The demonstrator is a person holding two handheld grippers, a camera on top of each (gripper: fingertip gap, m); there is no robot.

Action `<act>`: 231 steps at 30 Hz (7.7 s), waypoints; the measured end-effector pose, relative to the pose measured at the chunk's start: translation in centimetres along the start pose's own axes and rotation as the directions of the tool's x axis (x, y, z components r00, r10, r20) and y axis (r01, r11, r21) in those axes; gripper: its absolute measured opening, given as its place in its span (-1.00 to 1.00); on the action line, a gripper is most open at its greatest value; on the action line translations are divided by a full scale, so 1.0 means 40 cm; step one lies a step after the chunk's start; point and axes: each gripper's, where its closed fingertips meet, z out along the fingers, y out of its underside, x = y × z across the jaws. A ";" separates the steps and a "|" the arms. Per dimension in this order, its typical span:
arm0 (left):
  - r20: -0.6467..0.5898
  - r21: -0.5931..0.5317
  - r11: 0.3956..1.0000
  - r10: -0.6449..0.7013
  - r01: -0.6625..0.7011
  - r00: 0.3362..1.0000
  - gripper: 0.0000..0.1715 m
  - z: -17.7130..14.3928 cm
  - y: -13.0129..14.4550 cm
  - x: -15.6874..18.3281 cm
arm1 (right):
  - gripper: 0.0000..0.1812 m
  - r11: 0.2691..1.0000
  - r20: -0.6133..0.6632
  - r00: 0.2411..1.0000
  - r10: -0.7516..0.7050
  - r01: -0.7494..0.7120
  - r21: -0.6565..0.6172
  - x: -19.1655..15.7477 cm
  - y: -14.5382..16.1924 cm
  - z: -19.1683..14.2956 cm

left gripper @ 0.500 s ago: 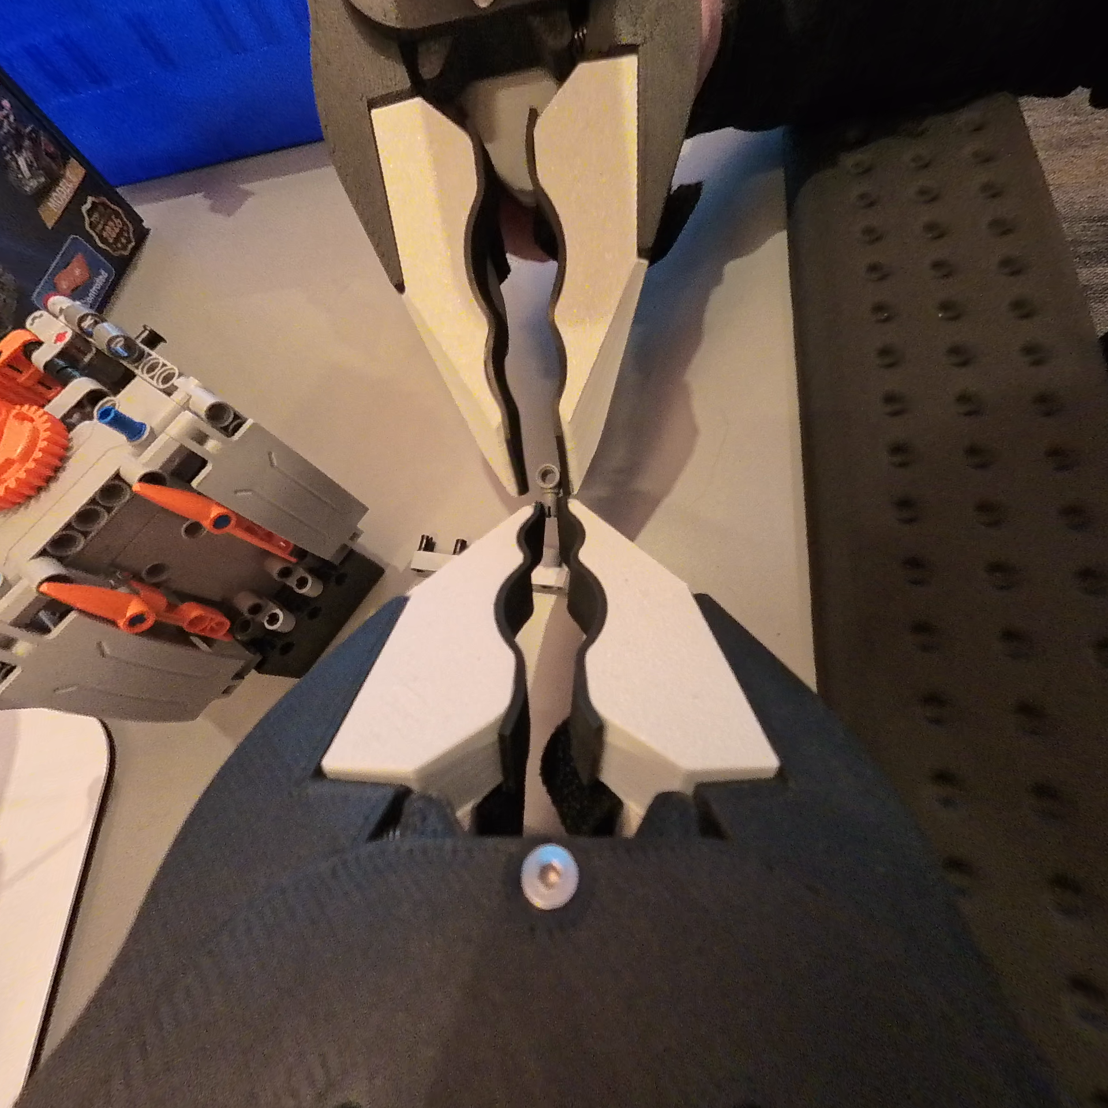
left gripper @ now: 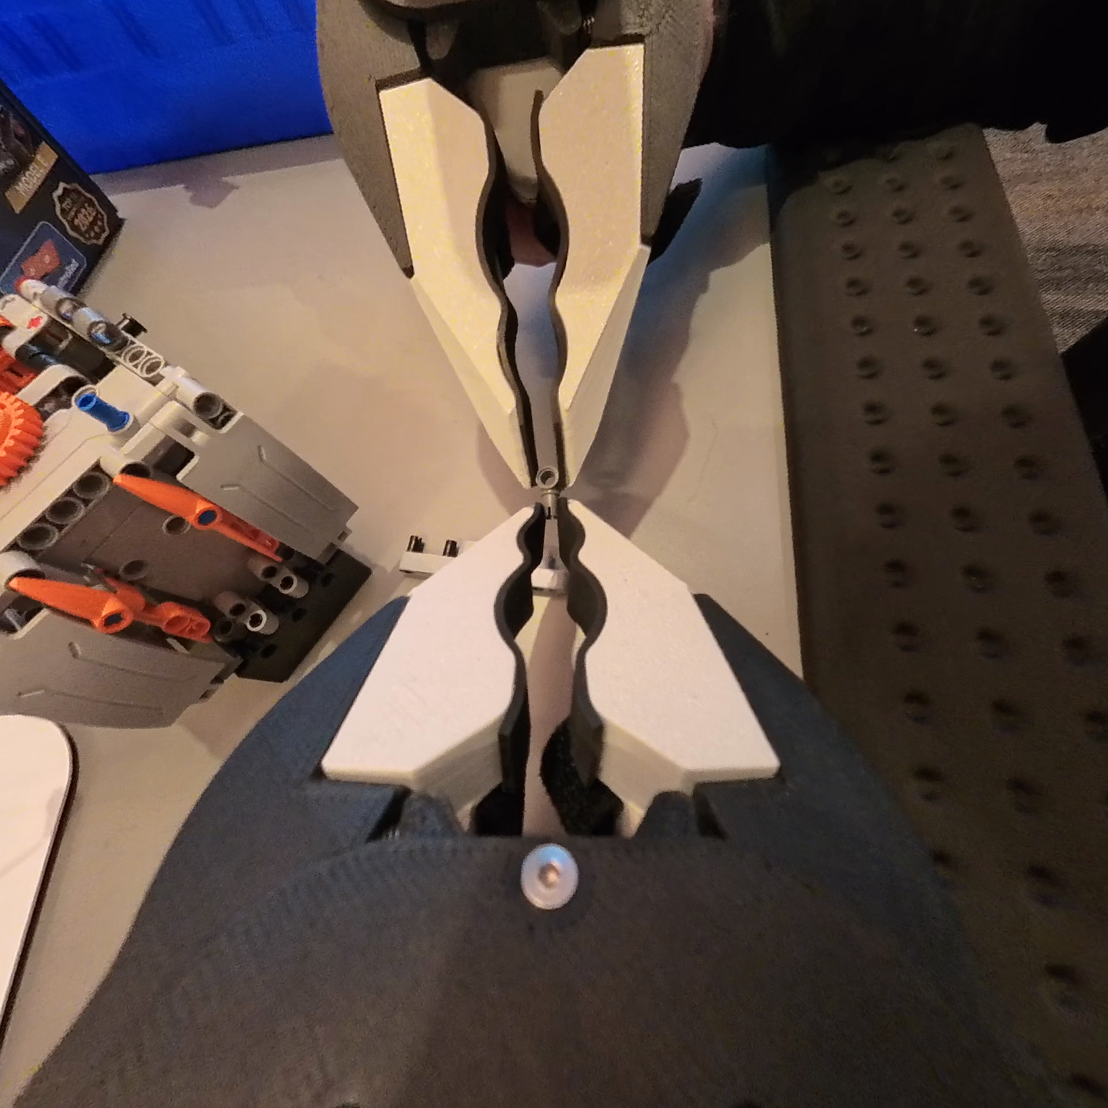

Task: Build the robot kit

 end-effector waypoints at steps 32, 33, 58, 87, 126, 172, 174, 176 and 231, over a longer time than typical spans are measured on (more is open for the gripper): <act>0.007 -0.235 0.966 -0.108 0.107 0.994 -0.55 0.043 0.109 -0.035 | -0.96 0.981 -0.030 0.993 0.118 -0.121 -0.149 0.012 0.110 0.054; 0.007 -0.235 0.967 -0.103 0.101 0.995 -0.55 0.043 0.109 -0.035 | -0.96 0.981 -0.032 0.993 0.118 -0.121 -0.149 0.012 0.111 0.054; 0.019 -0.220 0.969 -0.110 0.111 0.994 -0.55 0.051 0.103 -0.031 | -0.96 0.987 -0.075 0.996 0.057 -0.068 -0.146 0.005 0.113 0.054; 0.009 -0.190 0.976 -0.111 0.111 0.994 -0.55 0.056 0.099 -0.033 | -0.96 0.983 -0.045 0.999 -0.007 -0.001 -0.184 -0.004 0.124 0.055; -0.065 -0.218 0.973 -0.086 0.070 0.994 -0.55 0.044 0.106 -0.023 | -0.96 0.969 0.009 0.996 -0.087 0.087 -0.233 -0.012 0.118 0.064; -0.073 -0.214 0.976 -0.051 0.035 0.996 -0.52 0.051 0.099 -0.020 | -0.84 0.962 0.044 0.997 -0.065 0.074 -0.262 -0.031 0.110 0.068; -0.094 -0.192 0.981 -0.047 0.028 0.995 -0.53 0.041 0.088 -0.013 | -0.83 0.965 0.036 0.998 -0.052 0.060 -0.257 -0.025 0.110 0.059; -0.086 -0.200 0.980 -0.035 0.017 0.996 -0.46 0.036 0.088 -0.013 | -0.85 0.971 0.036 0.999 -0.038 0.046 -0.236 -0.026 0.098 0.051; -0.138 0.135 0.983 -0.109 0.127 0.984 -0.87 -0.118 -0.089 0.012 | -0.95 0.994 -0.120 0.990 0.077 -0.067 0.081 -0.028 -0.108 -0.020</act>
